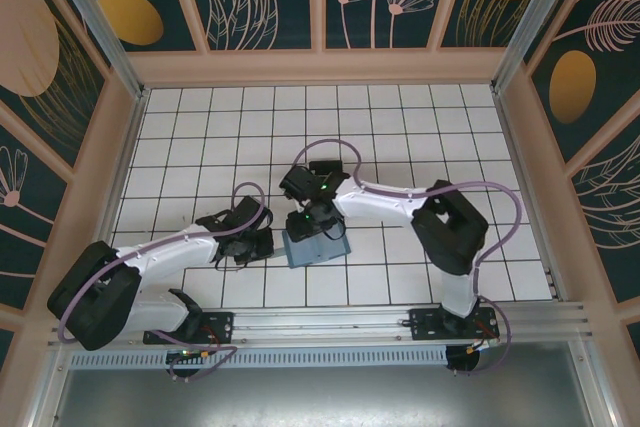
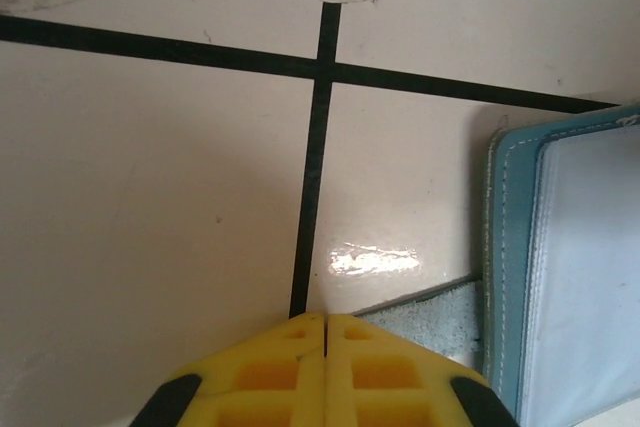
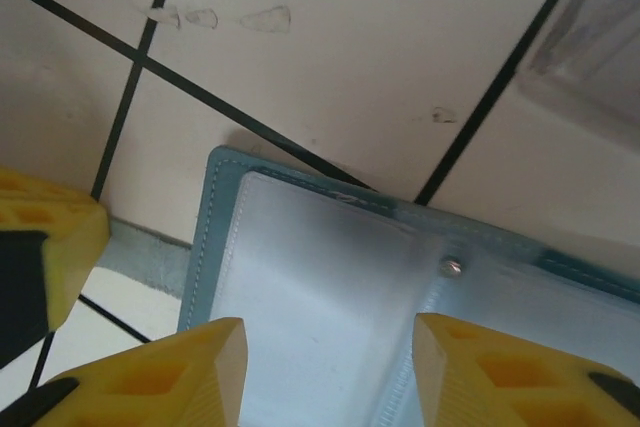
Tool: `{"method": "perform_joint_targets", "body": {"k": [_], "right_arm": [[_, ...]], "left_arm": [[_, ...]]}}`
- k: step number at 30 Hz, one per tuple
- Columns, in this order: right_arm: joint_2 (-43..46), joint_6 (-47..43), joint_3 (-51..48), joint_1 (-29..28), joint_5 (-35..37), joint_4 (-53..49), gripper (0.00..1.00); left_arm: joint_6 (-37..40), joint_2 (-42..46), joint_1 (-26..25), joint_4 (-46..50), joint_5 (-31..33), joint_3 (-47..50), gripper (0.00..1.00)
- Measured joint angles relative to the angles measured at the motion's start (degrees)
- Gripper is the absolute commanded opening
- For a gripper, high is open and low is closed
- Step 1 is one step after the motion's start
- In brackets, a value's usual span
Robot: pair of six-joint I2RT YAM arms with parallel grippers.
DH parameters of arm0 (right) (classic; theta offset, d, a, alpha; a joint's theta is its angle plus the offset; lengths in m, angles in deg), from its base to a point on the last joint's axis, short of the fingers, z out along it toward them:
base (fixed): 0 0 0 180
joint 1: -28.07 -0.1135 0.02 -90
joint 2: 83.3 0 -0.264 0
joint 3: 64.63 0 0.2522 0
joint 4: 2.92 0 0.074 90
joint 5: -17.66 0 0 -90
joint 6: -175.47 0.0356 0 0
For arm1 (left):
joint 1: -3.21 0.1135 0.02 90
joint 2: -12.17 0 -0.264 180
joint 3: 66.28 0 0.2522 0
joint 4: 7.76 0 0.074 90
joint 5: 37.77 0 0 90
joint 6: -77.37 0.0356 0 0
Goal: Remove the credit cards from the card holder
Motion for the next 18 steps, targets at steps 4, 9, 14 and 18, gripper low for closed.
{"method": "perform_joint_targets", "body": {"k": [4,9,14,18], "right_arm": [[-4.1,2.1,2.6,-2.3,1.8,-1.1,0.57],[-6.5,3.6,4.5,-3.3,5.0,-3.3,0.53],[-6.9,4.3,4.8,-3.3,8.0,-4.7,0.26],[-6.7,5.0,4.6,-3.1,9.3,-5.2,0.1]], "left_arm": [[-0.1,0.5,0.0,-0.6,-0.5,0.5,0.0],[-0.2,1.1,0.0,-0.8,-0.9,0.9,0.0],[-0.2,1.4,0.0,-1.1,-0.9,1.0,0.0],[-0.2,1.5,0.0,-1.1,-0.9,1.0,0.0]]}}
